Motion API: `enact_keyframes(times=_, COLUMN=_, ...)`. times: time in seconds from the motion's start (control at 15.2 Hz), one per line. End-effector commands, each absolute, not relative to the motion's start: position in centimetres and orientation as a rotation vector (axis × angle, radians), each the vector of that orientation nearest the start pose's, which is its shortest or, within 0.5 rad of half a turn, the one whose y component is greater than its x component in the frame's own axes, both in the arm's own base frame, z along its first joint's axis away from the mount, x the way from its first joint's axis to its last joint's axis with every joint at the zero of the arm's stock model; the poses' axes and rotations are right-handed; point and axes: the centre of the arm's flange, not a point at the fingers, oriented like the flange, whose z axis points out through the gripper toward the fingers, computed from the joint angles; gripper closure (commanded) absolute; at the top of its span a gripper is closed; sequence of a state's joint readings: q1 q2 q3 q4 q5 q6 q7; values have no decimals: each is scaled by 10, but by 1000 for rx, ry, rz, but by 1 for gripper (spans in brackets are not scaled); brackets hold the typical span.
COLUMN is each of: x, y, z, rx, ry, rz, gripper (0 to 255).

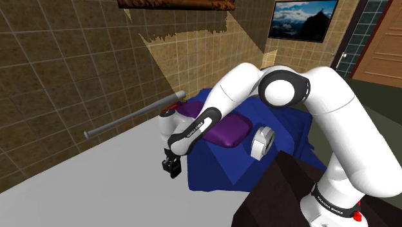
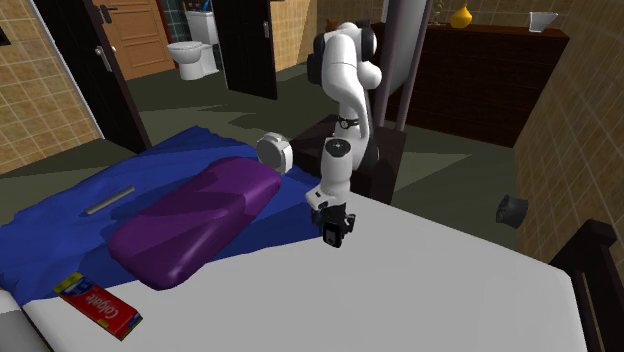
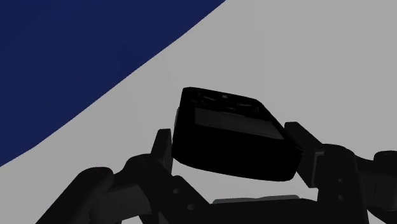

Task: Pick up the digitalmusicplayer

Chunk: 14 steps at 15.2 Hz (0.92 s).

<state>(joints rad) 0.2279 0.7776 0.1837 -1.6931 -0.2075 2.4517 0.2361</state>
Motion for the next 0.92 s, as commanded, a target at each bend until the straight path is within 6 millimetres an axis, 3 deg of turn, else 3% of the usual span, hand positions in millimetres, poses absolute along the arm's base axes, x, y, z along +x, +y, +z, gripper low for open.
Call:
enact_keyframes(times=0.0, x=620, y=258, z=160, rx=-3113, ry=-446, rz=0, gripper=255)
enact_keyframes(times=0.73, x=620, y=258, z=218, rx=-3113, ry=-446, rz=0, gripper=255)
enact_keyframes(times=0.86, x=620, y=257, z=218, rx=-3113, ry=-446, rz=0, gripper=255)
